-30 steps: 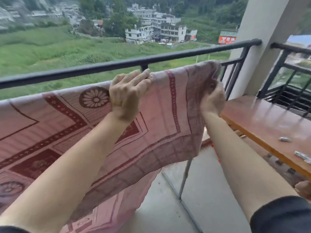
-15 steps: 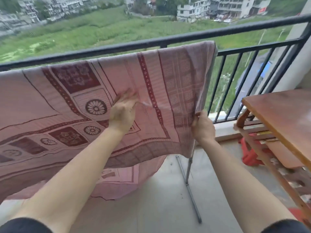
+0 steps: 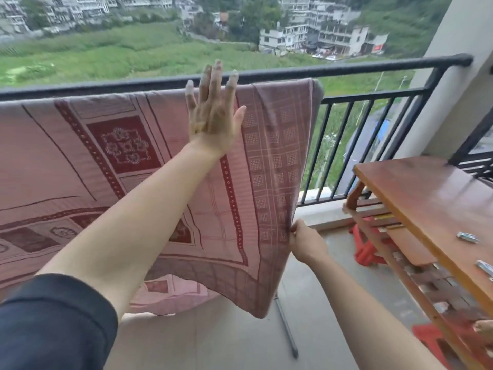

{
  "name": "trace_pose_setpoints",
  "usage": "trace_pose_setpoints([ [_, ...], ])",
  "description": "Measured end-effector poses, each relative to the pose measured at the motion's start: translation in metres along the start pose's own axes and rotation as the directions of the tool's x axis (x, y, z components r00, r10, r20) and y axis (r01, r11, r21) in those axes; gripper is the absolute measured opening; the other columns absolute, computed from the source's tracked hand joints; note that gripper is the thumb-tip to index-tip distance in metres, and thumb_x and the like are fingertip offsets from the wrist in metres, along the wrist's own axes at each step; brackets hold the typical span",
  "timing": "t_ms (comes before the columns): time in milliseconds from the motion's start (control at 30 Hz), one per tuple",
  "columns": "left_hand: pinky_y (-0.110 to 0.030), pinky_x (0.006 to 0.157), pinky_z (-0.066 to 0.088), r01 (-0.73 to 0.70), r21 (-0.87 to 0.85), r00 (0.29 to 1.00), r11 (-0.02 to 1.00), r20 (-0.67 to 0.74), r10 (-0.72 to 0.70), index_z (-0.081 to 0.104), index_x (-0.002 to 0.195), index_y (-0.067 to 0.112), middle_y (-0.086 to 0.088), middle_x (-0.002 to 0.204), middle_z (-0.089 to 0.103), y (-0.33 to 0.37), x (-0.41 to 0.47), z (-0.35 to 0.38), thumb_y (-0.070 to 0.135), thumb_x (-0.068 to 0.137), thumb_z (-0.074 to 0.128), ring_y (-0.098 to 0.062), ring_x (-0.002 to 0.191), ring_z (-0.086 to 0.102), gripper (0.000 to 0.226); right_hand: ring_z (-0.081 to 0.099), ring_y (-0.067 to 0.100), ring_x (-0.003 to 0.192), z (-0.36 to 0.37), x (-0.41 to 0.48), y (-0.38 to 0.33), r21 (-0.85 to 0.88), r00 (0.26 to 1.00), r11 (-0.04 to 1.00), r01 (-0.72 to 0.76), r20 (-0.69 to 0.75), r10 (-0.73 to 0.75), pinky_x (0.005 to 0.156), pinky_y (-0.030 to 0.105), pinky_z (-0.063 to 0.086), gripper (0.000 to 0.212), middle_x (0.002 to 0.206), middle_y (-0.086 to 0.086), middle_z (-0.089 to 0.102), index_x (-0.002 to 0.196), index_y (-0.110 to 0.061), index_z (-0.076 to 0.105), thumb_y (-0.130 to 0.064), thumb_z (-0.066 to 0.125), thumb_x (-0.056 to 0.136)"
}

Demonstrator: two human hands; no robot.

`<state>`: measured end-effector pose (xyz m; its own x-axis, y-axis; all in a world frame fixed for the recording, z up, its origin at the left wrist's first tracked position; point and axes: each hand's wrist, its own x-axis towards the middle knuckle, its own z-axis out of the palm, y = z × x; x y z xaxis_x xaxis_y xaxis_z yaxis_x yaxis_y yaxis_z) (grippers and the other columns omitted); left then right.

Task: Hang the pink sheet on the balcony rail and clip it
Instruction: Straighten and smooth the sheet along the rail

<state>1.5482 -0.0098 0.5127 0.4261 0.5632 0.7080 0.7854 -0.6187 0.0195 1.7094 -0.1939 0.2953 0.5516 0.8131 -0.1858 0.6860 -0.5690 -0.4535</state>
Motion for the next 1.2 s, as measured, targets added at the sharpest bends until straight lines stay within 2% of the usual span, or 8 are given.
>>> trace_pose_setpoints([
  [100, -0.061, 0.117, 0.005, 0.084, 0.015, 0.987, 0.996, 0.136, -0.085, 0.038, 0.147, 0.025, 0.000, 0.154, 0.039, -0.007, 0.030, 0.003, 0.042, 0.101, 0.041, -0.025, 0.146, 0.027, 0.048, 0.061, 0.027, 0.106, -0.012, 0.021, -0.005, 0.012, 0.994, 0.998, 0.056, 0.092, -0.057, 0.084, 0.038, 0.051, 0.027, 0.115, 0.002, 0.064, 0.113, -0.026, 0.052, -0.033, 0.054, 0.088],
  [300, -0.057, 0.118, 0.013, 0.077, -0.101, 0.995, 0.992, -0.054, -0.083, 0.061, 0.130, 0.022, 0.001, 0.135, 0.060, -0.016, 0.024, 0.020, 0.032, 0.101, 0.047, -0.024, 0.133, 0.049, 0.034, 0.061, 0.004, 0.099, -0.111, 0.078, -0.083, 0.578, 0.894, 0.698, 0.423, -0.393, -0.216, 0.088, 0.027, 0.049, 0.038, 0.110, -0.013, 0.062, 0.124, -0.030, 0.047, -0.048, 0.057, 0.092],
  [533, -0.051, 0.108, 0.042, 0.036, -0.160, 0.951, 0.987, -0.297, -0.083, 0.071, 0.115, 0.010, -0.006, 0.124, 0.066, -0.008, -0.020, 0.041, 0.017, 0.099, 0.056, -0.021, 0.126, 0.055, 0.023, 0.052, 0.020, 0.058, -0.111, 0.111, -0.075, 0.475, 0.852, 0.760, 0.444, -0.487, -0.193, 0.053, 0.033, 0.033, 0.025, 0.067, -0.006, 0.052, 0.102, -0.015, 0.050, -0.039, 0.041, 0.104],
  [733, -0.047, 0.112, 0.034, 0.019, -0.090, 0.992, 0.996, 0.123, -0.008, 0.066, 0.121, 0.004, -0.014, 0.131, 0.060, 0.002, -0.088, 0.072, 0.000, 0.092, 0.059, -0.037, 0.127, 0.052, 0.030, 0.064, 0.025, 0.082, -0.063, 0.120, -0.032, 0.393, 0.972, 0.890, 0.232, -0.123, -0.199, 0.065, 0.034, 0.045, 0.023, 0.089, 0.000, 0.066, 0.102, -0.018, 0.053, -0.039, 0.057, 0.093],
  [867, -0.033, 0.117, 0.025, 0.096, -0.100, 0.896, 0.990, 0.441, -0.042, 0.058, 0.134, 0.011, -0.006, 0.147, 0.047, 0.005, -0.081, 0.056, 0.010, 0.103, 0.043, -0.026, 0.141, 0.037, 0.034, 0.065, 0.013, 0.091, -0.095, 0.118, -0.056, 0.772, 0.931, 0.532, 0.348, -0.215, -0.297, 0.079, 0.032, 0.054, 0.052, 0.102, -0.007, 0.063, 0.117, -0.023, 0.051, -0.054, 0.067, 0.078],
  [933, -0.039, 0.110, 0.039, 0.135, -0.104, 0.926, 0.985, 0.366, -0.088, 0.063, 0.128, 0.015, -0.008, 0.144, 0.052, 0.003, -0.074, 0.040, 0.021, 0.101, 0.047, -0.028, 0.133, 0.048, 0.032, 0.063, 0.013, 0.082, -0.120, 0.117, -0.084, 0.823, 0.915, 0.401, 0.402, -0.340, -0.219, 0.074, 0.032, 0.051, 0.036, 0.092, -0.006, 0.063, 0.097, -0.029, 0.055, -0.061, 0.058, 0.083],
  [1067, -0.042, 0.107, 0.038, 0.183, 0.094, 0.978, 0.979, -0.119, -0.171, 0.053, 0.135, 0.015, -0.015, 0.146, 0.043, -0.014, -0.037, 0.009, 0.029, 0.093, 0.055, -0.029, 0.134, 0.042, 0.044, 0.059, 0.007, 0.074, -0.141, 0.125, -0.116, 0.735, 0.867, 0.473, 0.487, -0.473, -0.157, 0.070, 0.030, 0.049, 0.031, 0.086, -0.008, 0.063, 0.091, -0.025, 0.054, -0.053, 0.044, 0.099],
  [1200, -0.053, 0.117, 0.015, 0.341, 0.194, 0.940, 0.920, -0.057, -0.336, 0.039, 0.147, 0.023, -0.005, 0.158, 0.029, -0.039, 0.009, -0.011, 0.037, 0.100, 0.045, -0.025, 0.147, 0.023, 0.049, 0.049, 0.006, 0.061, -0.127, 0.131, -0.104, 0.632, 0.860, 0.615, 0.472, -0.483, -0.164, 0.058, 0.031, 0.037, 0.040, 0.071, -0.007, 0.054, 0.083, -0.022, 0.050, -0.057, 0.039, 0.100],
])
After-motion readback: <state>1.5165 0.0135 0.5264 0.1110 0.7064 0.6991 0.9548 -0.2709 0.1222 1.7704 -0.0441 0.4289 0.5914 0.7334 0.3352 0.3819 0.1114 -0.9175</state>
